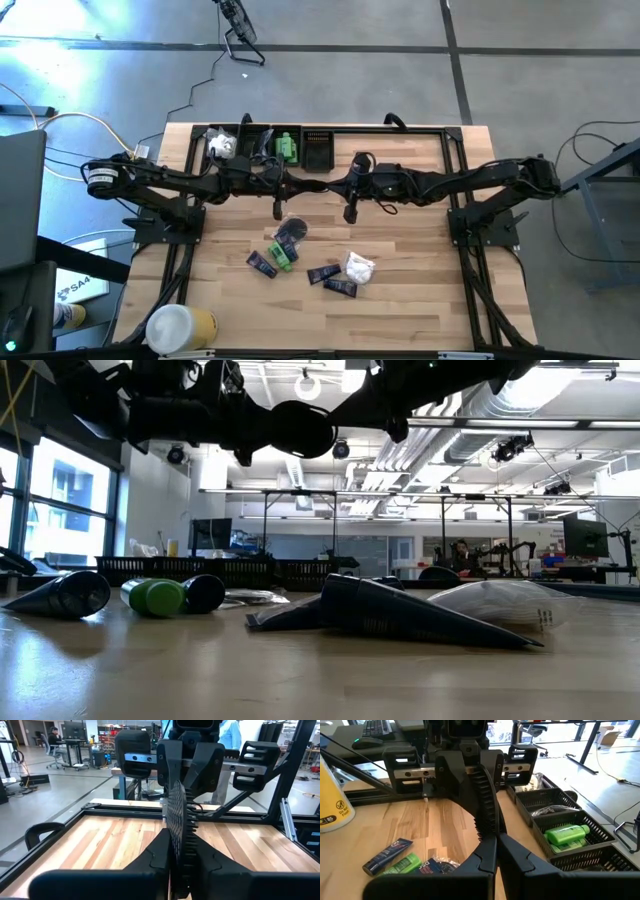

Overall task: Pick & Place Travel size toiletries
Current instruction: Put the hairbrush into the middle left black bin

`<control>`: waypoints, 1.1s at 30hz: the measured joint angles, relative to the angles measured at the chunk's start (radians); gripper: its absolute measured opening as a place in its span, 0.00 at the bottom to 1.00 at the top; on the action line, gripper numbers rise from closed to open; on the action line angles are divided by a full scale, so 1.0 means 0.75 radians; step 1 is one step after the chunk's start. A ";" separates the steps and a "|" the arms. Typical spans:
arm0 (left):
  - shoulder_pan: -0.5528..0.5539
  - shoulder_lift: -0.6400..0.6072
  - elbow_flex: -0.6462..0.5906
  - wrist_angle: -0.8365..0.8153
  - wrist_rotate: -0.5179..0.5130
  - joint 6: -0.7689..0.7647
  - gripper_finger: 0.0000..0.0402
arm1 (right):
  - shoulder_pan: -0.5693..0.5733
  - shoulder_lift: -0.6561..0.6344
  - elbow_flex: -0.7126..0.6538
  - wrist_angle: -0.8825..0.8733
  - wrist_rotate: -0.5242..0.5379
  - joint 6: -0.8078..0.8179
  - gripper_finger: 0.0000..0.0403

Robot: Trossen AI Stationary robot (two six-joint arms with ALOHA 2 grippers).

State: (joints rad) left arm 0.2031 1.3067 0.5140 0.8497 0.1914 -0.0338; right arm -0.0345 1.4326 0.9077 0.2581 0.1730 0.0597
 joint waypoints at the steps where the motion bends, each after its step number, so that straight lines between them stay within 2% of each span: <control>1: 0.000 0.000 0.000 0.000 0.000 -0.001 0.08 | 0.000 0.000 0.000 0.000 0.000 0.000 0.01; 7: -0.001 0.000 -0.001 -0.004 0.009 -0.002 0.10 | -0.001 0.000 0.000 -0.002 -0.051 0.001 0.01; 11: -0.001 0.000 -0.001 -0.007 0.011 -0.002 0.07 | -0.001 -0.001 0.000 -0.003 -0.070 0.002 0.05; 15: -0.001 0.000 -0.001 -0.008 0.010 -0.007 0.07 | 0.000 -0.001 0.000 -0.003 -0.081 0.010 0.15; 20: -0.001 0.000 -0.001 -0.016 -0.034 -0.011 0.08 | -0.001 -0.005 0.000 0.000 -0.129 0.067 0.34; 25: 0.000 -0.017 -0.001 -0.038 -0.233 0.041 0.08 | 0.012 -0.104 0.000 -0.060 -0.031 0.058 0.52; 29: 0.000 -0.071 -0.001 -0.131 -0.401 0.122 0.08 | 0.022 -0.219 0.000 -0.169 0.084 0.051 0.60; 31: -0.001 -0.107 -0.001 -0.182 -0.535 0.152 0.08 | 0.029 -0.270 0.000 -0.205 0.152 0.056 0.62; 33: -0.001 -0.149 -0.001 -0.249 -0.728 0.170 0.08 | 0.032 -0.313 0.000 -0.238 0.216 0.066 0.62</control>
State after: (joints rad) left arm 0.2028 1.1947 0.5133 0.6630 -0.3547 0.0936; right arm -0.0104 1.1976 0.9079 0.0796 0.3349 0.1089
